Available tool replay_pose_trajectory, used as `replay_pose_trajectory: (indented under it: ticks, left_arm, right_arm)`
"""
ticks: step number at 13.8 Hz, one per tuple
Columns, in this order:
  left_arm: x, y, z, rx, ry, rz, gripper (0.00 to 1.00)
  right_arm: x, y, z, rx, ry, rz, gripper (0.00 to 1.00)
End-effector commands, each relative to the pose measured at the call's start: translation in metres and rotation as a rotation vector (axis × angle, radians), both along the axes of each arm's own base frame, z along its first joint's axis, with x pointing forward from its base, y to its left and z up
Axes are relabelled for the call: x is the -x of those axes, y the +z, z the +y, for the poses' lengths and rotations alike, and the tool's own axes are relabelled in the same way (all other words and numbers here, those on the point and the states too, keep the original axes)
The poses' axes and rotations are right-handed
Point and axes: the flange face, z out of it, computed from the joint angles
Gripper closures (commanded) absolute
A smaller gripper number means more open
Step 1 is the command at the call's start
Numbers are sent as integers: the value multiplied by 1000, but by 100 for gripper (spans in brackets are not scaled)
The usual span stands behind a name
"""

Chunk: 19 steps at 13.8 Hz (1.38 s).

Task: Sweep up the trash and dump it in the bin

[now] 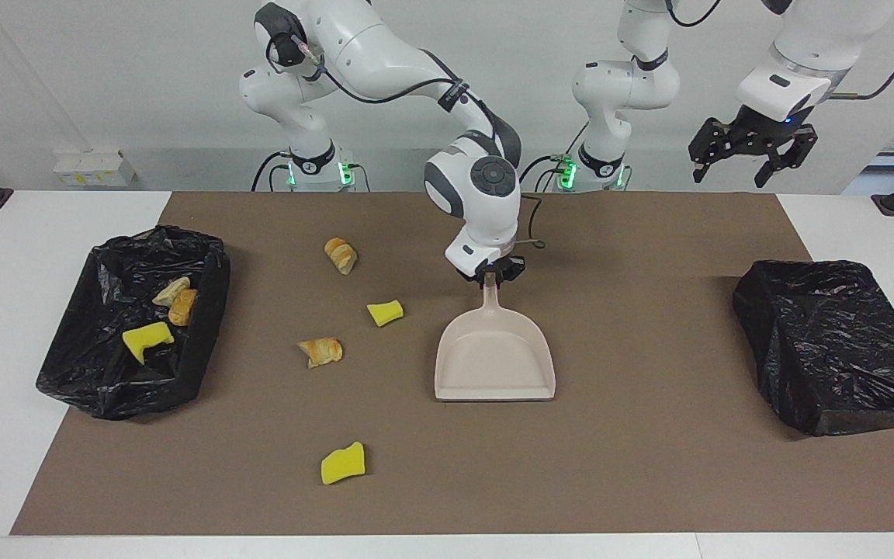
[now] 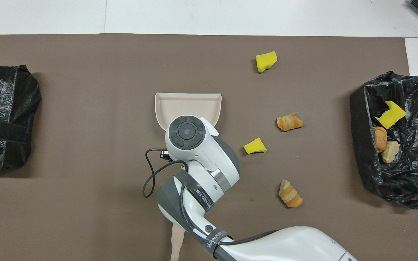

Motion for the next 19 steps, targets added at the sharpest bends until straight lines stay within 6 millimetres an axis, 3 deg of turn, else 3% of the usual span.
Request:
replay_pose_trajectory:
  ticks: [1, 3, 7, 10, 12, 14, 17, 18, 19]
  left_arm:
    - [6, 2, 0, -1, 0, -2, 0]
    - [6, 2, -1, 0, -2, 0, 0]
    - [6, 2, 0, 0, -2, 0, 0]
    - [6, 2, 0, -1, -2, 0, 0]
    - [6, 2, 0, 0, 0, 3, 0]
    - [6, 3, -2, -3, -2, -2, 0]
    - [8, 1, -12, 0, -19, 3, 0]
    - [10, -3, -29, 0, -51, 9, 0]
    - [12, -14, -49, -2, -71, 21, 0]
  right_arm:
    - [32, 27, 14, 6, 24, 1, 0]
    - [58, 33, 20, 18, 1, 0, 0]
    - [147, 36, 41, 50, -11, -3, 0]
    - [209, 30, 42, 58, -18, -9, 0]
    - [262, 16, 31, 43, -45, -39, 0]
    - [288, 9, 24, 22, -92, 16, 0]
    - [298, 5, 25, 15, -112, 62, 0]
    - [298, 5, 25, 15, -106, 62, 0]
    - [300, 5, 25, 17, -101, 62, 9]
